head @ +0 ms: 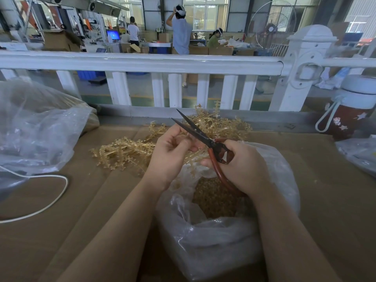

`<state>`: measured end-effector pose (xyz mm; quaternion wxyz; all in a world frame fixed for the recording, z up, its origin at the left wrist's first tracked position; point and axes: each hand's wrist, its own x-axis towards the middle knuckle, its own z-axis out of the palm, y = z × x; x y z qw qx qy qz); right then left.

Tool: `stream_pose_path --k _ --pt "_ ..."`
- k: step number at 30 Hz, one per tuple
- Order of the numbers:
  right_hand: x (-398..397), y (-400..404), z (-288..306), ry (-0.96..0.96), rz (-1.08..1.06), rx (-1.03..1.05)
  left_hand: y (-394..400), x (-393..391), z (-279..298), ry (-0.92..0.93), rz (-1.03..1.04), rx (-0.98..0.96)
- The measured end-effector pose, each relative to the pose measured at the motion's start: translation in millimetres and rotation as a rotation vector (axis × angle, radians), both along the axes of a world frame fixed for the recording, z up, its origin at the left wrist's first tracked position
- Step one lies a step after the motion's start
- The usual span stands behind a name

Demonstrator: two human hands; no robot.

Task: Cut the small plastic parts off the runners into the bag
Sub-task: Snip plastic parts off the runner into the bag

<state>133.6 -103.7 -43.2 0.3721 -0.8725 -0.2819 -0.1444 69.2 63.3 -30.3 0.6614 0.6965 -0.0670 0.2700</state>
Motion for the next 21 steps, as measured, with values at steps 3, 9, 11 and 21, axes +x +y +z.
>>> stream_pose_path --k 3,9,11,21 --pt "-1.7 -0.5 1.5 -0.008 -0.003 0.006 -0.4 -0.9 0.7 -0.004 -0.001 -0.002" --pt "-4.3 -0.3 3.9 -0.037 -0.016 -0.001 -0.6 -1.6 1.7 -0.017 0.027 -0.003" --pt "-4.8 -0.3 4.4 -0.049 -0.016 -0.002 -0.2 -1.6 1.7 -0.013 0.032 0.001" --pt "-3.9 -0.1 3.4 -0.046 -0.003 0.005 1.9 -3.4 2.8 -0.009 0.05 0.014"
